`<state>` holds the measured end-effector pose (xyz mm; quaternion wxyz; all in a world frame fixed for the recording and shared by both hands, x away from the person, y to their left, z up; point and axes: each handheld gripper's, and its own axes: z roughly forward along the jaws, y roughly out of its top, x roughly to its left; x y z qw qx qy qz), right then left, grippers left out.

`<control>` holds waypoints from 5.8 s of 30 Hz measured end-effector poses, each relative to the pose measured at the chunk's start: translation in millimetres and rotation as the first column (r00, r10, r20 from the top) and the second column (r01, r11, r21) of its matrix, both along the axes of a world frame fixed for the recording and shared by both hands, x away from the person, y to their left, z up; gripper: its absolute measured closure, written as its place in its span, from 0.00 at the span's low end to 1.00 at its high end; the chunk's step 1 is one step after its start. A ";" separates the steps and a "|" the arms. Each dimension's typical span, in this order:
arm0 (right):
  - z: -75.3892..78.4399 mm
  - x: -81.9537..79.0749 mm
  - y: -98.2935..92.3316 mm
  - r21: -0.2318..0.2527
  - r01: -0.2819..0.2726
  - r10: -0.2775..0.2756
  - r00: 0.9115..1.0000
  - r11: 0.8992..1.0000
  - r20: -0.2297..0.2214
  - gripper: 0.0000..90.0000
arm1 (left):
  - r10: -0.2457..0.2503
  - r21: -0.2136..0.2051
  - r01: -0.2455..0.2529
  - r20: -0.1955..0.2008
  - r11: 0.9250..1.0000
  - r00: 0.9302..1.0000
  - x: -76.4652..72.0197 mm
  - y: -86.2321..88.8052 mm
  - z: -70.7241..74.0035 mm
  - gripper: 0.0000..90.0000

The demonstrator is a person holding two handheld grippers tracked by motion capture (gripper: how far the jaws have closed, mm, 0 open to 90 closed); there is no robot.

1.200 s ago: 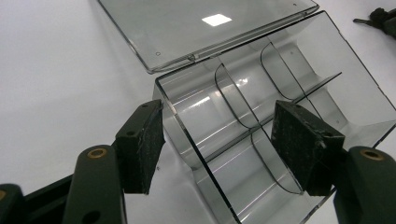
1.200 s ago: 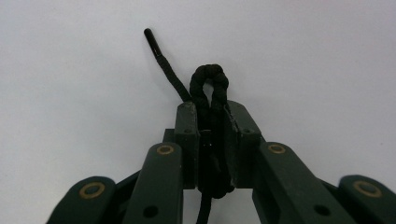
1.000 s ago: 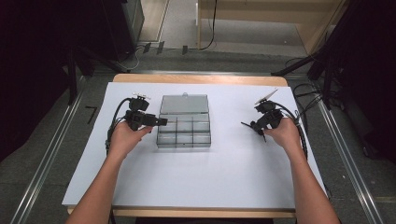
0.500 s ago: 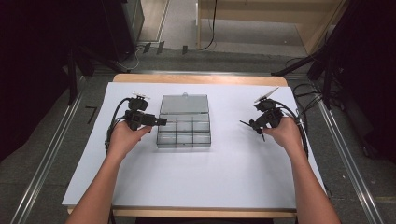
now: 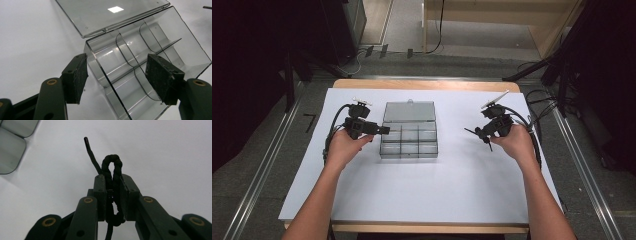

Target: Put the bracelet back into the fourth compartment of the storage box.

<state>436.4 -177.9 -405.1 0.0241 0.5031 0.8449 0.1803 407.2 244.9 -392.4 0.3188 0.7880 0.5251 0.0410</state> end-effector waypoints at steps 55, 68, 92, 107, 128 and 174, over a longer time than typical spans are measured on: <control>31.9 -23.9 66.9 0.037 -0.151 0.149 0.988 0.988 0.037 0.87 | 0.016 0.006 -0.016 0.001 1.000 1.000 -7.9 11.4 9.6 0.39; 34.1 -25.7 79.7 0.048 -0.181 0.179 0.983 0.982 0.046 0.87 | 0.026 0.004 -0.026 -0.001 1.000 1.000 -8.8 14.7 9.1 0.39; 37.5 -29.8 114.7 0.043 -0.245 0.243 0.968 0.968 0.061 0.87 | 0.039 -0.003 -0.039 0.005 0.999 0.999 -7.4 21.1 12.8 0.39; 38.4 -29.6 137.1 0.040 -0.288 0.285 0.956 0.957 0.062 0.87 | 0.039 -0.001 -0.039 0.004 0.999 0.999 -9.0 23.9 13.7 0.39; 32.7 -27.7 171.9 0.056 -0.331 0.328 0.943 0.942 0.062 0.87 | 0.055 -0.004 -0.055 -0.003 0.998 0.998 -10.2 32.9 15.6 0.39; 22.4 -26.6 226.8 0.056 -0.383 0.379 0.923 0.922 0.063 0.87 | 0.065 0.004 -0.065 -0.002 0.998 0.998 -8.2 42.3 14.6 0.39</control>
